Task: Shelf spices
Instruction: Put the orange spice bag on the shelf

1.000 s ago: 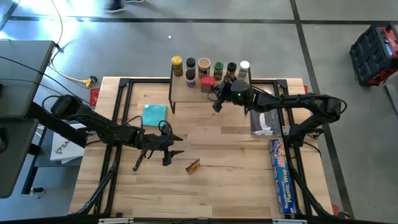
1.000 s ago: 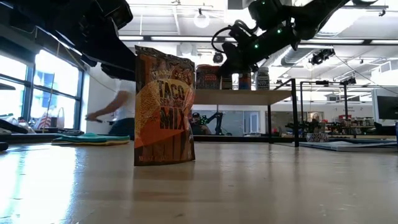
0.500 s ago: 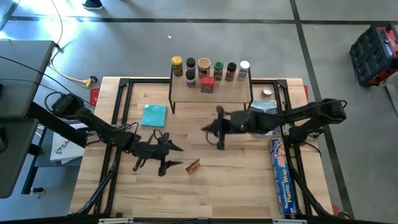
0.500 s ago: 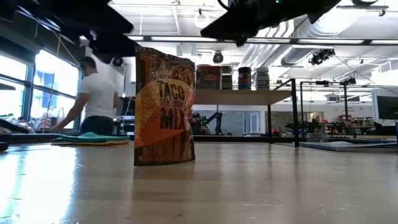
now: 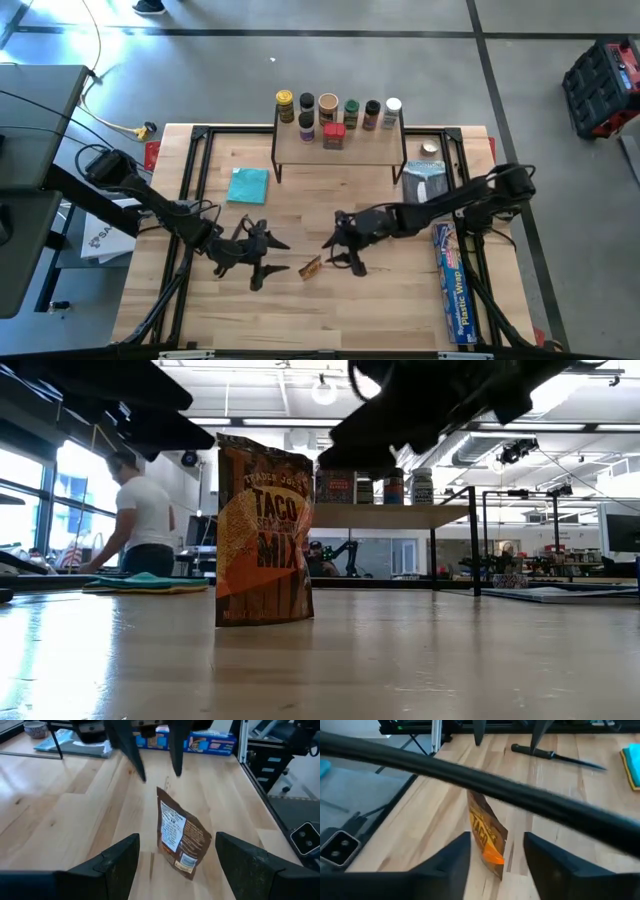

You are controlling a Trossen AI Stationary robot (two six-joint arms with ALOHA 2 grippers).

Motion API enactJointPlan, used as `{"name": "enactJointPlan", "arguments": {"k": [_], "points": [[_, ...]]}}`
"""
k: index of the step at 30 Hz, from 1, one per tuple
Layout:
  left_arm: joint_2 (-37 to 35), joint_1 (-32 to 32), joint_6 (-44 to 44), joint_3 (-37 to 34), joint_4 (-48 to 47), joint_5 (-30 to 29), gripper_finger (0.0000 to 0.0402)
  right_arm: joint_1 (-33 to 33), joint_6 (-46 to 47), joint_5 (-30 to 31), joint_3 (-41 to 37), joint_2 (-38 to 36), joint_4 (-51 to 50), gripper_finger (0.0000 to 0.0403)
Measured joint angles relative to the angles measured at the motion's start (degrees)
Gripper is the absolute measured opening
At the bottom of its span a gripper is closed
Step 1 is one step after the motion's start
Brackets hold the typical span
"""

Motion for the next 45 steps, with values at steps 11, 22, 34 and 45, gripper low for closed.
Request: {"name": "enactJointPlan", "arguments": {"k": [11, 22, 34, 45], "points": [[0.00, 1.45, -0.11, 0.00, -0.85, 0.68, 0.0257, -0.07, -6.95, -2.50, 12.25, 9.56, -7.66, 0.0224], [0.00, 1.45, -0.11, 0.00, -0.87, 0.80, 0.0257, -0.07, -10.19, -2.22, 21.60, 11.26, -23.25, 0.0139], [0.00, 1.45, -0.04, 0.00, -0.91, 0.79, 0.0257, -0.07, -13.23, -2.15, 21.68, 11.26, -24.55, 0.0031], [0.00, 1.46, -0.02, 0.00, -0.90, 0.76, 0.0257, -0.07, -14.16, 1.61, 21.66, 9.06, -25.65, 0.0001]]}}
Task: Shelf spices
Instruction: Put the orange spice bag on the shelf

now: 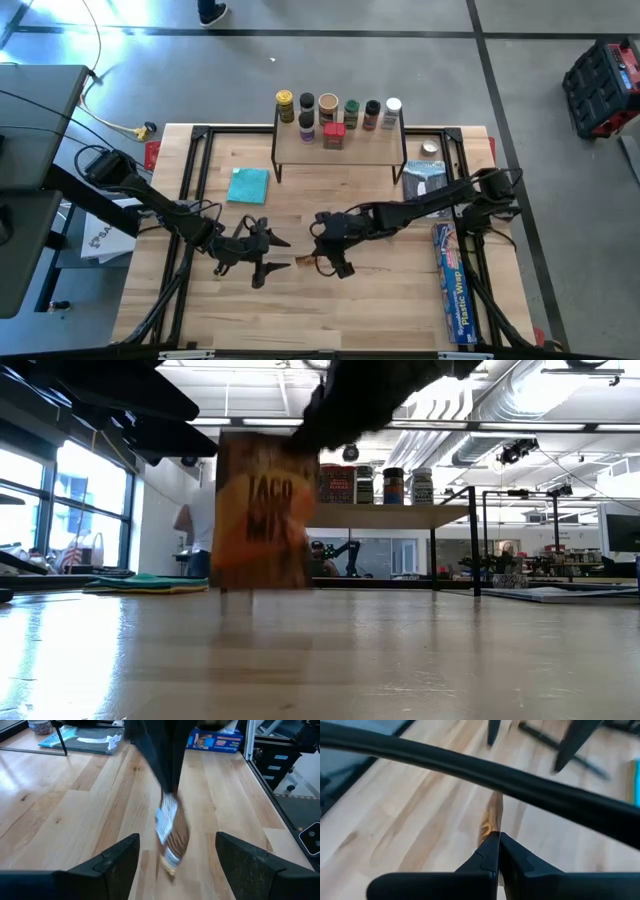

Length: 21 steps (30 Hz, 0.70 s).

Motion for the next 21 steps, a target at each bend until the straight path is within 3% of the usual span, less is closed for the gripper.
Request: {"name": "enactJointPlan", "arguments": {"k": [7, 11, 16, 21], "points": [[0.00, -0.01, 0.00, 0.00, -0.01, -0.02, 0.0257, -1.80, -1.51, 0.30, 0.00, -10.50, -6.95, 0.0000], [0.00, -0.01, 0.00, 0.00, 0.01, -0.02, 0.0257, -5.73, -2.50, 4.36, 0.00, -18.99, -13.77, 0.0000], [0.00, -0.01, 0.48, 0.00, 0.04, -0.20, 0.0257, -14.57, -4.19, 6.07, 0.02, -27.17, -19.45, 0.0000], [-0.02, 0.29, 0.46, 0.00, 0.10, -0.24, 0.0257, -25.40, -7.95, 4.77, 0.02, -29.64, -22.73, 0.0000]]}}
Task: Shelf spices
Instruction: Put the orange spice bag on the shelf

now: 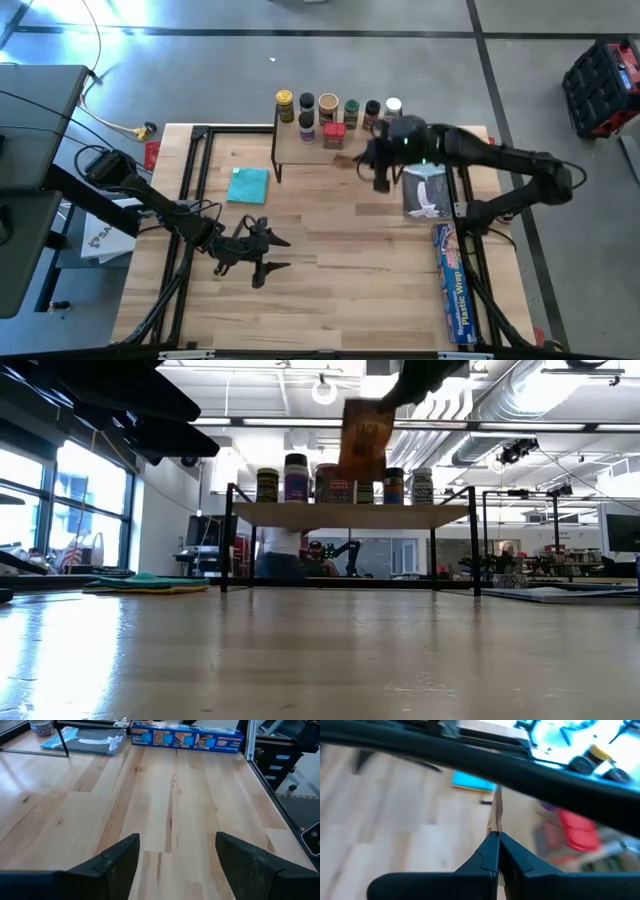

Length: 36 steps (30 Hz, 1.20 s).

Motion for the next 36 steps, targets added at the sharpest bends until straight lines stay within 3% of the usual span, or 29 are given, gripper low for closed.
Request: {"name": "enactJointPlan", "arguments": {"k": [5, 11, 21, 36], "points": [[0.01, 0.01, -0.01, 0.00, 0.00, -0.03, 0.0257, -9.10, -3.03, -4.13, 0.00, 0.30, -0.18, 0.0000], [0.02, 0.01, -0.01, 0.00, 0.06, -0.15, 0.0257, -15.09, -3.93, -5.08, 0.00, 0.37, -0.65, 0.0000], [0.00, 0.05, -0.01, 0.00, 0.10, -0.16, 0.0257, -19.65, -7.07, -4.93, 0.00, 0.39, -5.69, 0.0000], [0.01, 0.05, -0.01, 0.00, 0.13, -0.20, 0.0257, -24.20, -11.06, 0.84, 0.00, 0.36, -7.35, 0.0000]]}}
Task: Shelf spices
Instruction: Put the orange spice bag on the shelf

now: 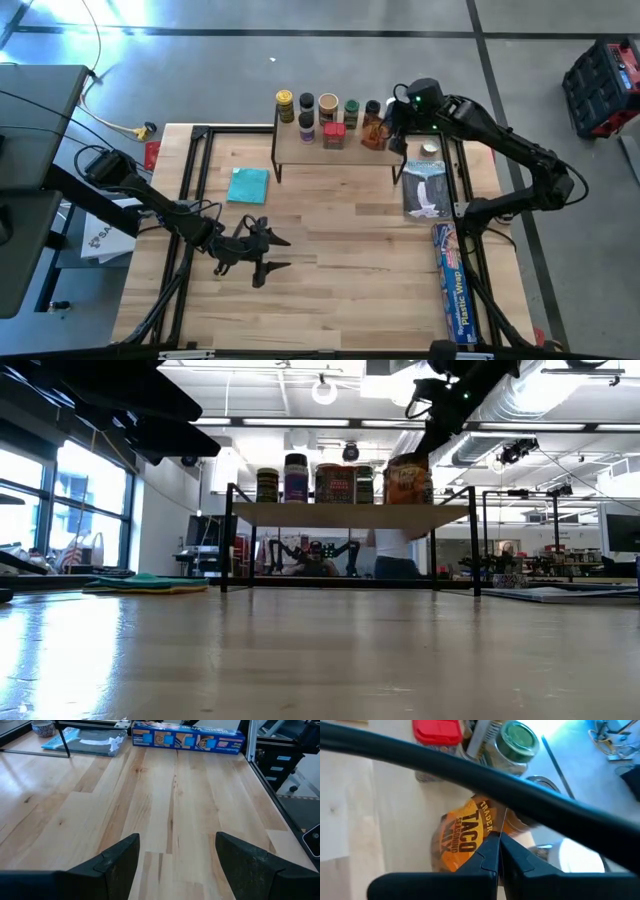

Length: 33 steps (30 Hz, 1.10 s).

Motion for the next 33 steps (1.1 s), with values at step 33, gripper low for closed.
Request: {"name": "enactJointPlan", "arguments": {"k": [33], "points": [[-0.02, 0.02, -0.09, 0.00, -0.02, 0.00, 0.0257, 0.04, -5.42, 7.00, 0.00, -1.08, -3.80, 0.0074]]}}
